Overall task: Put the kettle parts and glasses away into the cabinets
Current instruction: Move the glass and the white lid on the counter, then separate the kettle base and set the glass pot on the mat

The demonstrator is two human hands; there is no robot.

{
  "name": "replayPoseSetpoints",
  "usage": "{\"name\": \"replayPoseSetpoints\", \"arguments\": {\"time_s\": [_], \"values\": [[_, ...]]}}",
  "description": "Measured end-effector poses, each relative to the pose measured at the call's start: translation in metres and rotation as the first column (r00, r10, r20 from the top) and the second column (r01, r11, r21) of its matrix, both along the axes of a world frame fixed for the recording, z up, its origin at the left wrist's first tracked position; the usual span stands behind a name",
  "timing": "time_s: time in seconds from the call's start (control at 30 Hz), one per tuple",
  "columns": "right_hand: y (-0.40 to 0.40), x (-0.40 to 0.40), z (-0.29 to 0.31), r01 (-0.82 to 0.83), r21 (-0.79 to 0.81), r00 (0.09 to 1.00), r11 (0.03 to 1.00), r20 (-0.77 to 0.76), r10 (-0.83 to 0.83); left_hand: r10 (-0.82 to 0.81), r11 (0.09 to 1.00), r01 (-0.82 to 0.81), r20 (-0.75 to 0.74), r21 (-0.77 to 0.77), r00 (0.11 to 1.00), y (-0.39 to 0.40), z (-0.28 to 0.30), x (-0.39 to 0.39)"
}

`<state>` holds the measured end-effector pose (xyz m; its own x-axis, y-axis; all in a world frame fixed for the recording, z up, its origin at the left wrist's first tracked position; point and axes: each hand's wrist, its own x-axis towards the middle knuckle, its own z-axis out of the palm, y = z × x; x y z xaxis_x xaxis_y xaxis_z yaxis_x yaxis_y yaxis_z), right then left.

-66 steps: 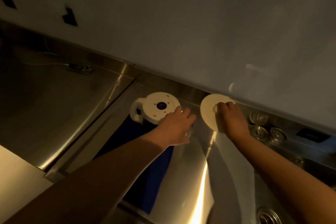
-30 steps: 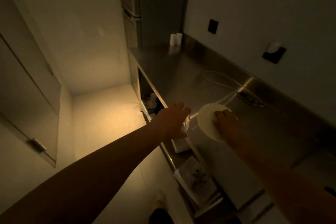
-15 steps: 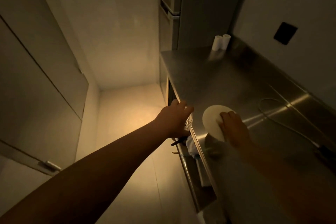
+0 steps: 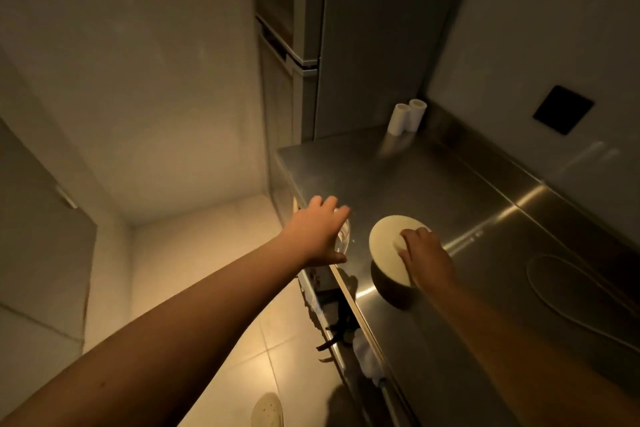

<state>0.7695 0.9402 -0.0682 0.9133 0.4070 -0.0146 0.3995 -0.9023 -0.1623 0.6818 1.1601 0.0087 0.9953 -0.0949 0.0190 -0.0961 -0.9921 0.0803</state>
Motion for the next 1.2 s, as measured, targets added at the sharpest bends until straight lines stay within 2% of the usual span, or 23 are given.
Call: {"name": "replayPoseSetpoints", "arguments": {"time_s": [0.23,0.43,0.6,0.8,1.0,1.2], "values": [[0.069,0.066,-0.019,0.152,0.03,0.988,0.988,-0.008,-0.152,-0.061,0.998,0.061,-0.049,-0.01,0.997,0.081,-0.004,0.098],[0.115,0.13,-0.028,0.158,-0.035,0.987,0.987,-0.026,-0.159,-0.105,0.994,0.104,-0.084,-0.015,0.991,0.129,-0.015,0.169],[0.155,0.195,-0.047,0.215,-0.014,0.976,0.976,-0.016,-0.216,-0.149,0.988,0.153,-0.124,0.02,0.981,0.164,-0.029,0.233],[0.186,0.266,-0.058,0.246,-0.051,0.969,0.968,0.004,-0.246,-0.26,0.961,0.274,-0.21,0.039,0.942,0.181,-0.047,0.308],[0.192,0.288,-0.061,0.333,-0.014,0.942,0.943,-0.034,-0.334,-0.373,0.922,0.386,-0.231,0.013,0.899,0.186,-0.058,0.353],[0.194,0.287,-0.065,0.426,-0.073,0.899,0.902,-0.078,-0.431,-0.498,0.857,0.514,-0.268,-0.012,0.824,0.191,-0.071,0.375]]}}
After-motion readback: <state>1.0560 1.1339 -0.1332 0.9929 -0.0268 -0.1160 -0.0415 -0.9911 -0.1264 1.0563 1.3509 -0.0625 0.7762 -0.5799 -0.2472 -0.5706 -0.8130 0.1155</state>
